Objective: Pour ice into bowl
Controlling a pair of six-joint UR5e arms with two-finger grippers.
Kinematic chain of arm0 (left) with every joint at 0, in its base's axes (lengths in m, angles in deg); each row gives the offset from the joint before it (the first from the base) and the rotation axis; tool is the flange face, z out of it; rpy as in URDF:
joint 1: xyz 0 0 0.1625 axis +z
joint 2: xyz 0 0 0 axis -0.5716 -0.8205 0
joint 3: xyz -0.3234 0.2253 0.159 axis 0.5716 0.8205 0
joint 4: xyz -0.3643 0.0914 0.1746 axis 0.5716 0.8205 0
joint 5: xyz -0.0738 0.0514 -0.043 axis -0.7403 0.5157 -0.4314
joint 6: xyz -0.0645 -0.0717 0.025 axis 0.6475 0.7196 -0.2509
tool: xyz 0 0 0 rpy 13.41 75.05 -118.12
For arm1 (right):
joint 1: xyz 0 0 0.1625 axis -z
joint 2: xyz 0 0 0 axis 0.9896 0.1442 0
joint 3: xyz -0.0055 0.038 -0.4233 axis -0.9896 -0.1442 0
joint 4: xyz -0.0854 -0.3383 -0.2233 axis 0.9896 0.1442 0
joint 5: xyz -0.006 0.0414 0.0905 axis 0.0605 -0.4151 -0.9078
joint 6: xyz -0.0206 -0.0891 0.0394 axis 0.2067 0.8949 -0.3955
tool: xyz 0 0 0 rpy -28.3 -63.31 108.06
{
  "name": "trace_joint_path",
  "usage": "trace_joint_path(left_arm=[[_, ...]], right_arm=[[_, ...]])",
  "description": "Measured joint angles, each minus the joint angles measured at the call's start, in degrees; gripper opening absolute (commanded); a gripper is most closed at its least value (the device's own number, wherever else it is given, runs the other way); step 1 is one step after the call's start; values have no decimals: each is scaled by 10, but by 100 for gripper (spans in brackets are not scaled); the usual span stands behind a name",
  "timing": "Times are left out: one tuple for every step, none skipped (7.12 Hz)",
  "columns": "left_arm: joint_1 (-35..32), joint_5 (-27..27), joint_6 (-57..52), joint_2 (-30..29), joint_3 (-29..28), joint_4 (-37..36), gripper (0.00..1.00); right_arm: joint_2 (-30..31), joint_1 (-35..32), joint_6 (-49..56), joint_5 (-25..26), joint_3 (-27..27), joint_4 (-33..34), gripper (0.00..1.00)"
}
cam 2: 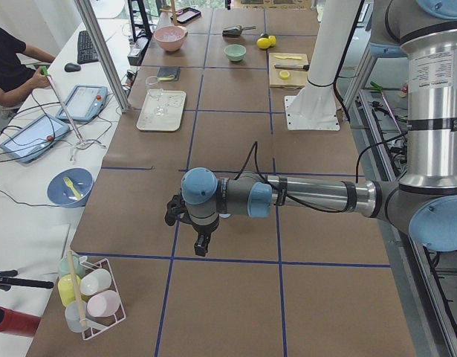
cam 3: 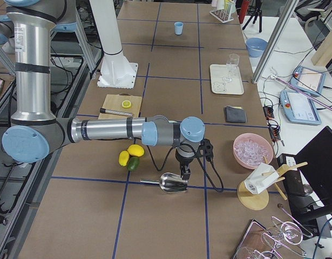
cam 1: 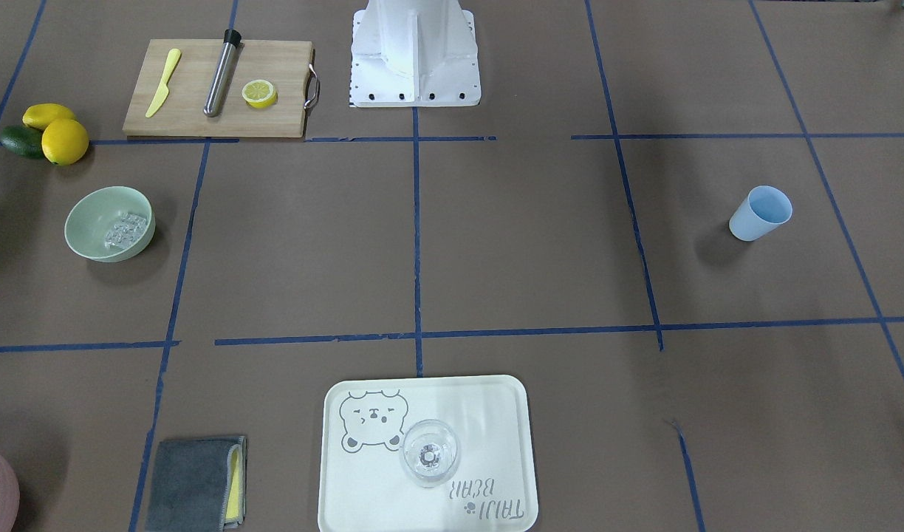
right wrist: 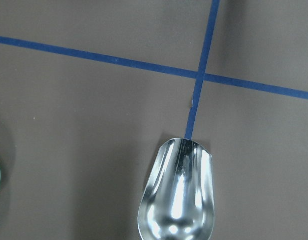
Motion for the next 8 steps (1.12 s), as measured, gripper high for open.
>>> trace_joint_path(left_arm=[[-3,3,-24,-2,7,-28,100],[-5,8,-42,-5,10,-52,100],[-6,12,-49,-5,9,-62,100],[-7,13,-52,-5,9,-65,100],[-7,13,-52,-6,7,-65,100],[-7,13,-52,-6,4,-63,100],[-7,13,-50,-6,3,-60,100],[-7,12,-49,-7,2,-59,100]], right_arm=[[1,0,3,1,0,0,100],[2,0,4,1,0,0,100],[2,0,4,1,1,0,100],[2,0,4,0,1,0,100],[2,1,4,-1,2,0,100],[1,2,3,-2,2,-1,100],[0,6,2,-2,3,-1,100],[-2,12,0,0,4,-2,100]])
